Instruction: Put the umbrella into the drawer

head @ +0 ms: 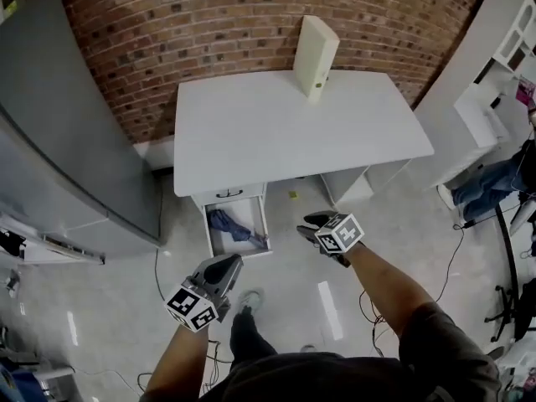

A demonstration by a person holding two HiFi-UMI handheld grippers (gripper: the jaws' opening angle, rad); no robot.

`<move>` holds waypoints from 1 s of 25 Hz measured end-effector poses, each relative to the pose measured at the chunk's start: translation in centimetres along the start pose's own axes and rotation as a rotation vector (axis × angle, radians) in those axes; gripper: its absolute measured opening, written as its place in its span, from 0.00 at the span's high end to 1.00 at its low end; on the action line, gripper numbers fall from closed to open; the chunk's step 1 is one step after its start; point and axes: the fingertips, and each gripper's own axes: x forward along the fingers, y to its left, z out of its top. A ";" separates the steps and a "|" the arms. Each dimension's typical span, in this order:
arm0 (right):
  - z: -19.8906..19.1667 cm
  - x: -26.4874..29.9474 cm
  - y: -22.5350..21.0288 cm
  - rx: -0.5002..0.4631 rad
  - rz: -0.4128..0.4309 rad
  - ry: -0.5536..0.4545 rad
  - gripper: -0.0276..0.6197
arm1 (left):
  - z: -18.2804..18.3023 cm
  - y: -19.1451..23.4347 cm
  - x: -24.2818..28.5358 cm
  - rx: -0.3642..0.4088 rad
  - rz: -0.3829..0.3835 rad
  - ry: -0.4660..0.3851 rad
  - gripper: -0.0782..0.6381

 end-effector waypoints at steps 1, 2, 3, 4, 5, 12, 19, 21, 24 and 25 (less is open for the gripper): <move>-0.3 -2.9 -0.4 0.007 -0.008 -0.020 0.76 | 0.8 -1.6 1.5 0.007 -0.028 -0.002 0.89; -0.7 -5.7 -0.6 0.016 -0.019 -0.039 0.78 | 1.5 -3.2 2.9 0.013 -0.056 -0.002 0.89; -1.1 -8.4 -0.9 0.027 -0.033 -0.060 0.80 | 2.2 -4.8 4.2 0.018 -0.085 -0.003 0.89; -1.4 -11.1 -1.2 0.040 -0.052 -0.083 0.83 | 3.0 -6.4 5.4 0.022 -0.117 -0.002 0.89; -1.6 -13.7 -1.5 0.053 -0.078 -0.108 0.87 | 3.8 -7.8 6.7 0.026 -0.152 0.000 0.89; -4.3 -30.0 -3.4 0.185 -0.341 -0.244 0.97 | 8.5 -15.0 16.2 0.063 -0.501 0.077 0.89; -9.0 -43.5 -1.3 0.398 -0.692 -0.422 0.97 | 11.1 -22.8 23.1 0.125 -0.856 0.191 0.89; -11.3 -46.7 0.6 0.466 -0.799 -0.478 0.97 | 10.9 -25.9 24.2 0.138 -0.961 0.219 0.89; -14.8 -50.4 4.5 0.564 -0.927 -0.546 0.97 | 10.0 -31.0 25.0 0.148 -1.102 0.261 0.89; -15.9 -51.4 6.1 0.591 -0.965 -0.561 0.97 | 9.6 -32.8 24.9 0.145 -1.141 0.274 0.89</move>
